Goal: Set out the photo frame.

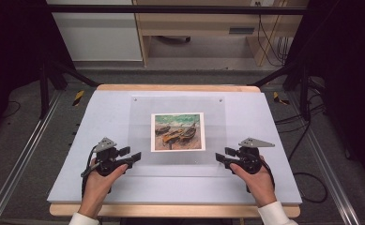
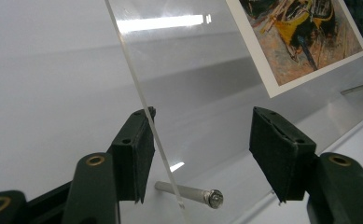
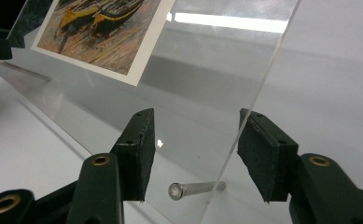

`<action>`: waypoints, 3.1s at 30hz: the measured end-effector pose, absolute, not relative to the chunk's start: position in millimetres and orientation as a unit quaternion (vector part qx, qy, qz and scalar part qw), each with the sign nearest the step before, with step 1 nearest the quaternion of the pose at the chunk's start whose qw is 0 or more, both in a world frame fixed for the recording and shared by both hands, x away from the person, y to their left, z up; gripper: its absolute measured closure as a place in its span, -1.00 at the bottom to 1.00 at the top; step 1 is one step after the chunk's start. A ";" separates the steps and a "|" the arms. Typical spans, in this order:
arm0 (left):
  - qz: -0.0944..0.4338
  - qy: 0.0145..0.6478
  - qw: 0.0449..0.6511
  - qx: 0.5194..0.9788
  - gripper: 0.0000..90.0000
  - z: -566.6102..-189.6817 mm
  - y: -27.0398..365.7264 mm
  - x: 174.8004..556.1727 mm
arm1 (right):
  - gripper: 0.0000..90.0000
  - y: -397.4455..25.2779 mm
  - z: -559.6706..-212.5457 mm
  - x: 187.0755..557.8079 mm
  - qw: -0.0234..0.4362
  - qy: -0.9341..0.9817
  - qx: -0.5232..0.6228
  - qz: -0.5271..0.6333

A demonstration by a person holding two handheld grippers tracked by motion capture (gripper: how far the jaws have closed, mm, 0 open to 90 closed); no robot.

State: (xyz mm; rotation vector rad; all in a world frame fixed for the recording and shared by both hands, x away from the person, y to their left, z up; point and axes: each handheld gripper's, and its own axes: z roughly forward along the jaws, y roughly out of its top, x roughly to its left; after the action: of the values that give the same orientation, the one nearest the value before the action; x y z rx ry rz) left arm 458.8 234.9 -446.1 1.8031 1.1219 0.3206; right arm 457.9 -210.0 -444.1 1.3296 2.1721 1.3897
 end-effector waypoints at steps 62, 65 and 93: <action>0.171 0.463 0.461 0.737 0.24 -451.5 234.7 419.4 | 0.43 -212.4 -449.0 423.1 0.147 0.742 0.451 0.474; 0.174 0.462 0.460 0.738 0.25 -452.0 234.4 418.2 | 0.44 -212.7 -449.3 422.0 0.149 0.745 0.448 0.472; 0.178 0.456 0.445 0.750 0.33 -455.6 234.8 406.1 | 0.51 -212.8 -452.7 410.6 0.148 0.752 0.446 0.463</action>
State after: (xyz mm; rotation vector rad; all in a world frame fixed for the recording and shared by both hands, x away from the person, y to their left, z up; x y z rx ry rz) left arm 406.1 234.8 -455.6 1.8601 1.1292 0.4410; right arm 410.6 -212.8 -452.7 1.2819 2.1626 1.3304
